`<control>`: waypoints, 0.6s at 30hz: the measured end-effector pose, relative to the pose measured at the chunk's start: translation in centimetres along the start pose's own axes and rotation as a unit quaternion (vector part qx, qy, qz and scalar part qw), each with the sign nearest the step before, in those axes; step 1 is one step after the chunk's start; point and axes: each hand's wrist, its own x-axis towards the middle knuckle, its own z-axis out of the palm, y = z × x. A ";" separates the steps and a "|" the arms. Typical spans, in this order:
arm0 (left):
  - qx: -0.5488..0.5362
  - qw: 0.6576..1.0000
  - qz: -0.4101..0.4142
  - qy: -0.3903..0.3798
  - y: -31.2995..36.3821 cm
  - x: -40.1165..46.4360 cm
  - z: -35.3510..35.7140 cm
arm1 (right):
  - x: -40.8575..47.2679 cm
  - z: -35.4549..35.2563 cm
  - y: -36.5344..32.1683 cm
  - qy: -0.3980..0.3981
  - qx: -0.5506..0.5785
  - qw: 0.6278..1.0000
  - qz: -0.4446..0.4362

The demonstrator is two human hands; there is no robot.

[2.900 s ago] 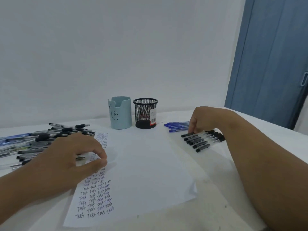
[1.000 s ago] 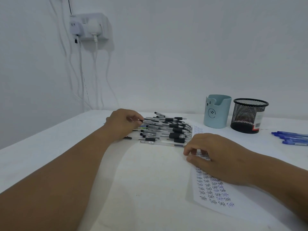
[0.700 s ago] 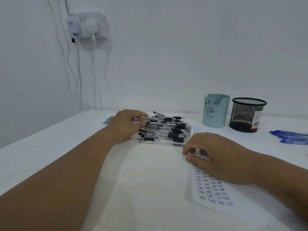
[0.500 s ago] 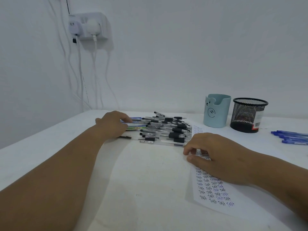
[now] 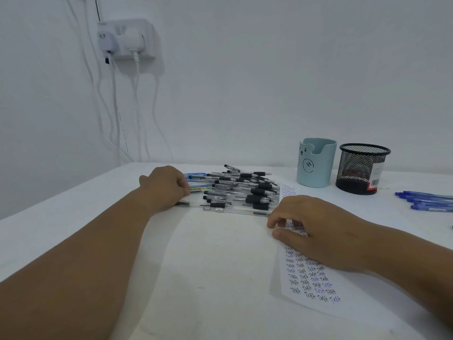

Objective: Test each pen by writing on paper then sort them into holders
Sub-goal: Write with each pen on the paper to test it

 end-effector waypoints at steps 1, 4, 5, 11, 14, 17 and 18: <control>0.009 1.000 -0.001 0.006 0.2 0.1 0.1 | 0.0 0.0 0.0 -0.002 -0.001 1.000 0.001; 0.000 0.999 -0.014 0.035 0.4 0.5 -0.5 | 0.0 -0.1 -0.1 -0.002 -0.001 1.000 0.004; -0.001 0.999 -0.012 0.049 0.4 0.6 -0.9 | 0.0 -0.2 -0.1 -0.002 0.001 1.000 0.003; -0.257 0.960 0.084 0.070 2.0 -0.4 -2.6 | -0.2 -0.4 0.0 -0.008 0.023 1.000 0.016; -0.337 0.934 0.116 0.005 4.9 -1.7 -1.7 | -0.3 -0.5 0.2 -0.006 0.075 0.996 0.056; -0.371 0.909 0.151 -0.114 7.9 -3.8 -0.9 | -0.1 -0.8 0.3 0.060 0.208 0.970 0.110; -0.361 0.906 0.173 -0.136 8.9 -4.5 -0.7 | 0.0 -1.1 0.3 0.092 0.259 0.953 0.127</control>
